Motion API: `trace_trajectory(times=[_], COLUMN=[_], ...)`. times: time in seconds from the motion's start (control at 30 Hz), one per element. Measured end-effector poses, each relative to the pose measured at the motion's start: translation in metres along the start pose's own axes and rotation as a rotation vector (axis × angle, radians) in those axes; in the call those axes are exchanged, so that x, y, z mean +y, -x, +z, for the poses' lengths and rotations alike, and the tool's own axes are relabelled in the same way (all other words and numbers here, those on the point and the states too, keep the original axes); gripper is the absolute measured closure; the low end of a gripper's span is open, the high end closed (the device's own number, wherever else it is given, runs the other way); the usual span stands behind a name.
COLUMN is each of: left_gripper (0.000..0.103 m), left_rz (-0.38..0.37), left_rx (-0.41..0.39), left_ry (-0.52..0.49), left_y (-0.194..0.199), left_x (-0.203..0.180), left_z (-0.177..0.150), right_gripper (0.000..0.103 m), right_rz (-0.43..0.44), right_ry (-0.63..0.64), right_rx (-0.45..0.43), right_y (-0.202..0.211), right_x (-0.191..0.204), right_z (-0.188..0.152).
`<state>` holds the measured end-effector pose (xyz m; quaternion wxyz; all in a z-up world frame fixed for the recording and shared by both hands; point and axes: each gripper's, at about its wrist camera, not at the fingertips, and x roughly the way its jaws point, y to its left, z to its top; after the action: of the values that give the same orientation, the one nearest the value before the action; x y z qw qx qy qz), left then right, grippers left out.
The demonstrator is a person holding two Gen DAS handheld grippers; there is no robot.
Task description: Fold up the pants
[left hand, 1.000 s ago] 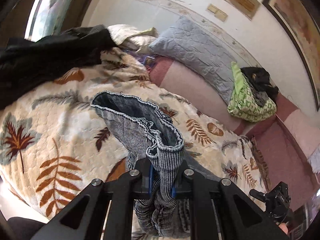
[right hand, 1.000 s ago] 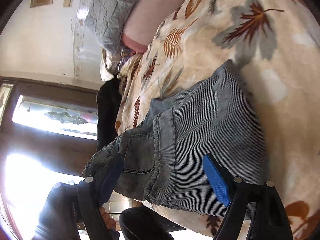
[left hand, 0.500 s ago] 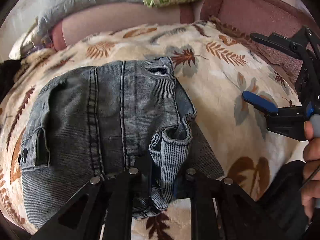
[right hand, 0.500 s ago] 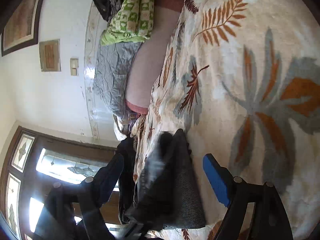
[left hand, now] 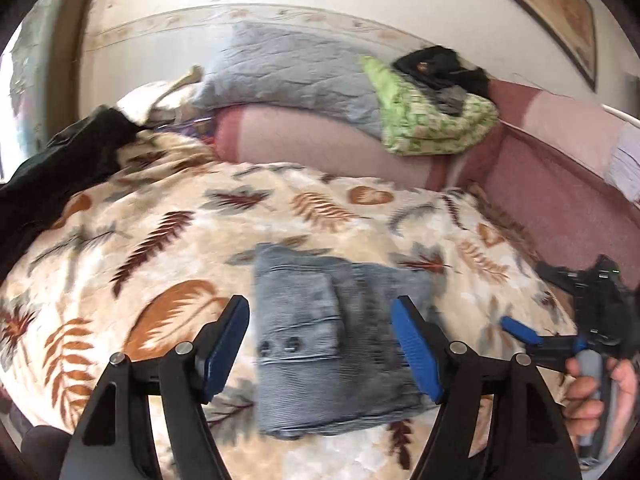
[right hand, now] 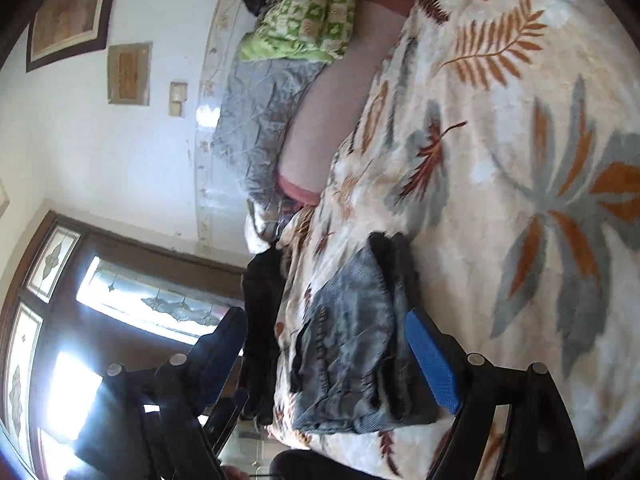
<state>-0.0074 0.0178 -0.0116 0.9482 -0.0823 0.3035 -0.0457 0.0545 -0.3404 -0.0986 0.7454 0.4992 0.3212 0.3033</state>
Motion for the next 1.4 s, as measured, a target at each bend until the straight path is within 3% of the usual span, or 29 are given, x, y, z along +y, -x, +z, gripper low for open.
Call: trace_trajectory(times=[0.07,0.13,0.2,0.27,0.3,0.37,0.47,0.57,0.63,0.67,0.83,0.87,0.93,1.0,1.13,1.27,1.3,1.4], left_gripper=[0.029,0.029,0.029,0.028,0.028,0.028,0.028,0.028,0.028,0.028,0.028,0.028,0.028,0.027,0.027,0.025,0.025,0.024], left_rz=[0.036,0.054,0.031,0.016,0.018,0.026,-0.033,-0.051,-0.076,-0.078,-0.092,-0.095,-0.109,-0.112,-0.121,-0.121,-0.123,-0.135], left_rx=[0.086,0.141,0.198,0.230,0.244,0.220,0.175,0.129,0.248,0.267,0.256,0.258,0.269,0.264,0.267,0.266,0.267,0.281], left_ry=[0.080,0.128,0.115,0.073,0.039,0.025,0.065,0.050,-0.014,-0.018,-0.005,-0.004,0.000,-0.004,0.007,0.004,0.005,0.010], left_y=[-0.023,-0.039,-0.056,-0.067,-0.071,-0.064,-0.049,-0.041,-0.064,-0.072,-0.075,-0.076,-0.078,-0.078,-0.081,-0.082,-0.082,-0.082], left_x=[0.029,0.045,0.044,0.035,0.030,0.029,0.036,0.032,0.021,0.018,0.018,0.018,0.018,0.017,0.019,0.020,0.020,0.021], left_z=[-0.004,-0.013,-0.024,-0.037,-0.041,-0.039,-0.027,-0.027,-0.040,-0.047,-0.052,-0.052,-0.055,-0.057,-0.057,-0.057,-0.057,-0.056], right_gripper=[0.018,0.017,0.017,0.017,0.025,0.027,0.024,0.023,0.022,0.022,0.022,0.019,0.019,0.025,0.022,0.021,0.019,0.022], right_rz=[0.048,0.041,-0.041,-0.205,-0.236,-0.169,-0.269,-0.222,-0.175,-0.153,-0.100,-0.136,-0.366,-0.292,-0.329,-0.187,-0.210,-0.437], right_ry=[0.029,0.036,0.019,-0.028,-0.082,-0.158,-0.070,-0.029,-0.039,-0.042,-0.031,-0.006,-0.009,-0.070,-0.024,0.031,0.048,0.048], right_rx=[0.091,0.167,0.210,0.257,0.263,0.207,0.203,0.206,0.214,0.226,0.251,0.271,0.305,0.264,0.267,0.283,0.300,0.388], right_y=[-0.021,-0.045,-0.066,-0.084,-0.087,-0.074,-0.070,-0.070,-0.073,-0.078,-0.099,-0.104,-0.111,-0.100,-0.095,-0.112,-0.120,-0.144], right_x=[0.025,0.038,0.029,-0.007,-0.031,-0.041,-0.010,0.017,0.024,0.027,0.033,0.028,-0.001,-0.017,0.014,0.056,0.056,0.012], right_z=[-0.012,-0.022,-0.031,-0.042,-0.048,-0.047,-0.041,-0.040,-0.046,-0.049,-0.051,-0.050,-0.055,-0.055,-0.048,-0.047,-0.049,-0.061])
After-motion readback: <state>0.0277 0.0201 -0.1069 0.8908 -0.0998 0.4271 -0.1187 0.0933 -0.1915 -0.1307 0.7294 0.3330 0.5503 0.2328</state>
